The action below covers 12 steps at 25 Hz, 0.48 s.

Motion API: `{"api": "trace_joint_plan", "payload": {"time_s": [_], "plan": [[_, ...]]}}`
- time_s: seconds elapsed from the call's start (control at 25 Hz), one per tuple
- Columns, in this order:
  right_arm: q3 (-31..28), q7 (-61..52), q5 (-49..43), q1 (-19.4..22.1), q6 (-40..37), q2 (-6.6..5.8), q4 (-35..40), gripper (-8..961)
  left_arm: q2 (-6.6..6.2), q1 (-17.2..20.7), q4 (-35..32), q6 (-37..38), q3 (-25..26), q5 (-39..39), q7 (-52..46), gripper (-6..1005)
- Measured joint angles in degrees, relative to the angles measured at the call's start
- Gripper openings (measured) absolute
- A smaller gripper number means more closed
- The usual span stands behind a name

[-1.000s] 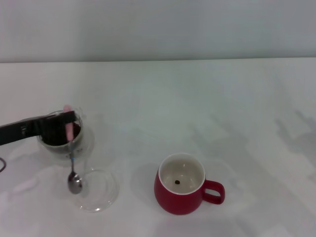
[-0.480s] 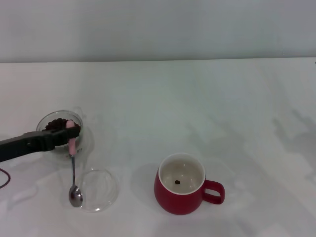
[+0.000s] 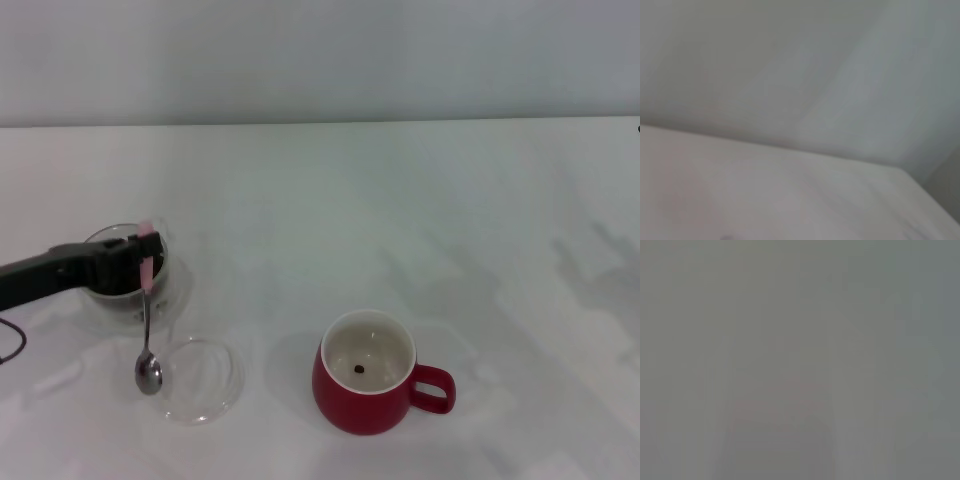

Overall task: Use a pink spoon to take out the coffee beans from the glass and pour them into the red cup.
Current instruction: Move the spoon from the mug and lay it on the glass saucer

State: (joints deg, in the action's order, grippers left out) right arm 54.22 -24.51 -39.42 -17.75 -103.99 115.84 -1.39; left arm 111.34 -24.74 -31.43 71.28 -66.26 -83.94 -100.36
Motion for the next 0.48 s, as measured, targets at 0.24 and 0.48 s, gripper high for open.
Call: {"api": "trace_joint_plan", "payload": {"time_s": [0.24, 0.48], "plan": [[0.0, -0.02, 0.21, -0.01, 0.67, 0.0, 0.3, 665, -0.05, -0.52, -0.04, 1.47, 2.42, 0.02, -0.01, 126], [0.0, -0.15, 0.23, -0.36, 0.89, 0.0, 0.42, 665, 1.41, -2.02, 1.26, 0.61, 2.62, -1.14, 2.57, 126]]}}
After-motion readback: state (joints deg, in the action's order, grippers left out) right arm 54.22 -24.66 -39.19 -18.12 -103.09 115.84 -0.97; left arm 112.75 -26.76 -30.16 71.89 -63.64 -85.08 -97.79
